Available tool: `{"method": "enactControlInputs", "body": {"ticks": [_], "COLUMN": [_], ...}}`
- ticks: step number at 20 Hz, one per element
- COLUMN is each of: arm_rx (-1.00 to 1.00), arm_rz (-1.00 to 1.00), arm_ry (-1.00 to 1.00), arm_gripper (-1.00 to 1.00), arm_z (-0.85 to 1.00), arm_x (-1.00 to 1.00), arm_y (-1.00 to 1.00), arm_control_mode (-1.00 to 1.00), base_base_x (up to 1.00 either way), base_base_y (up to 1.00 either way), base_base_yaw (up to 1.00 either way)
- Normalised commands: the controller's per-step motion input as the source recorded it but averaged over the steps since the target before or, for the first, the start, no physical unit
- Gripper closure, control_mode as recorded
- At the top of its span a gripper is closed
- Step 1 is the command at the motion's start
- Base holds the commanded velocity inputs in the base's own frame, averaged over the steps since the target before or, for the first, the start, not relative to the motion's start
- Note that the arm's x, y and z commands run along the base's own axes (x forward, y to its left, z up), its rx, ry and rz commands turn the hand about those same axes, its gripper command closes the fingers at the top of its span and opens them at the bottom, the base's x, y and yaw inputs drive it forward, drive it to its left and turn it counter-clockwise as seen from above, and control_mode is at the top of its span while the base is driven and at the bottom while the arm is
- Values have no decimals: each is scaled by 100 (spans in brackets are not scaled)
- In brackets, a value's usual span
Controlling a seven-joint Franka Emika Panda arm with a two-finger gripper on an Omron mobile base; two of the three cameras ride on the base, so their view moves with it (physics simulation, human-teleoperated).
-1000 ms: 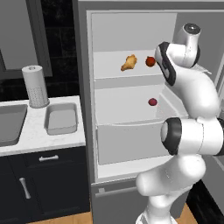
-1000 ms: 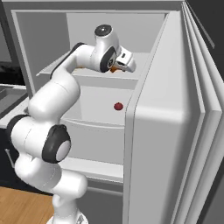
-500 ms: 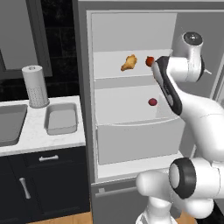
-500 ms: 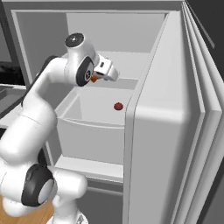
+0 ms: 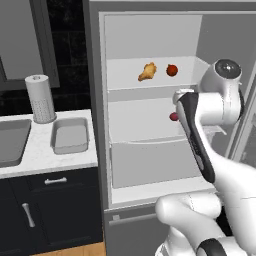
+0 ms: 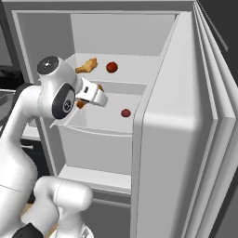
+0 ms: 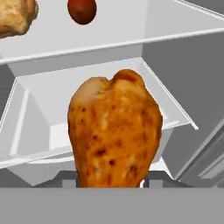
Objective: Place one tomato and one chicken drumstick in each tupperware on the nearby counter, to pack two identical lunches.
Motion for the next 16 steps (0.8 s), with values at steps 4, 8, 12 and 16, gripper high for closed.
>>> {"method": "enactControlInputs", "body": {"ticks": [4, 8, 12, 16], "arm_rx": [-1, -6, -3, 0], "arm_rz": [11, 9, 1, 0], "arm_ry": [0, 7, 6, 0], "arm_gripper": [100, 100, 100, 100], "arm_z": [-57, -58, -38, -13], "arm_x": [-97, -35, -2, 0], "arm_y": [9, 11, 3, 0], "arm_control_mode": [-100, -100, -100, -100], "base_base_x": [0, 0, 0, 0], "base_base_y": [0, 0, 0, 0], "base_base_yaw": [0, 0, 0, 0]}}
